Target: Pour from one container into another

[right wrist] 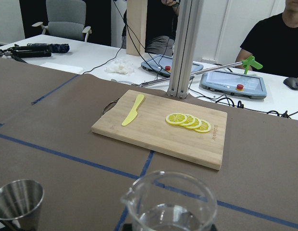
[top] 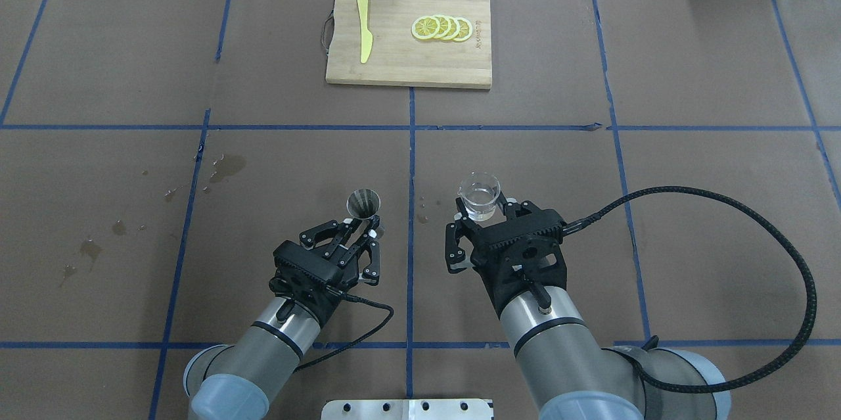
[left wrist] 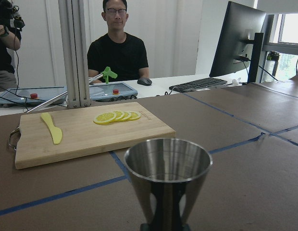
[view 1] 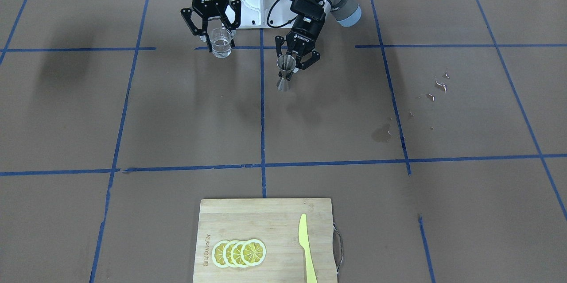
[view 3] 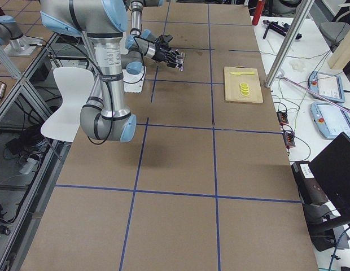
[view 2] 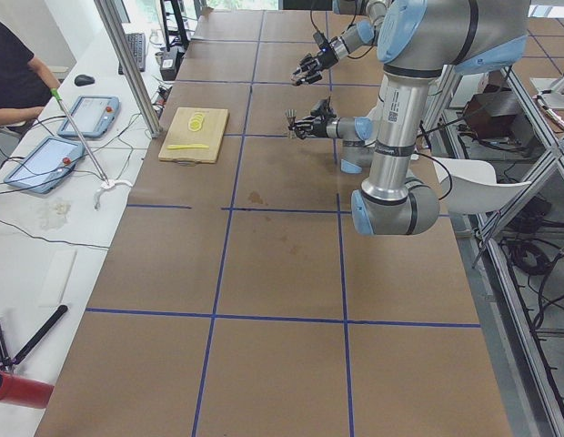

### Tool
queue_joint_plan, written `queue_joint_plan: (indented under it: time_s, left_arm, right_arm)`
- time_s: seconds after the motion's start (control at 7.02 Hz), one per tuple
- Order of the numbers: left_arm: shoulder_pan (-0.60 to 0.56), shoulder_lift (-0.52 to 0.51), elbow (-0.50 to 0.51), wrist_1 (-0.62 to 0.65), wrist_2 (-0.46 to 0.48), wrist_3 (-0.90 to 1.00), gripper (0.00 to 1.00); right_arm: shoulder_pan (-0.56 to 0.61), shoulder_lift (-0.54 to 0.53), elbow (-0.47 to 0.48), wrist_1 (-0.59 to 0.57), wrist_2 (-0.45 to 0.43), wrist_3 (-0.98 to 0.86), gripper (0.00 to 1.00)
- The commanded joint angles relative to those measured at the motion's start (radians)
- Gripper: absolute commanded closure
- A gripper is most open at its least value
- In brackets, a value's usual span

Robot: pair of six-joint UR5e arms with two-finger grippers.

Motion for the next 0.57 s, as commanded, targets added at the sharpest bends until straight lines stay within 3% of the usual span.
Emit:
queue_joint_plan:
  time_s: [0.0, 0.28, 0.43]
  left_arm:
    - [-0.002, -0.061, 0.048, -0.001, 0.0, 0.029, 1.0]
    - [-0.002, -0.067, 0.05, -0.003, -0.008, 0.03, 1.0]
    - [-0.002, -0.069, 0.051, -0.003, -0.01, 0.03, 1.0]
  right_arm:
    - [-0.002, 0.012, 0.006, -0.018, 0.023, -0.03, 1.0]
    - [0.003, 0.049, 0.004, -0.043, 0.041, -0.086, 1.0]
    - [0.024, 0.09, 0.003, -0.124, 0.081, -0.093, 1.0]
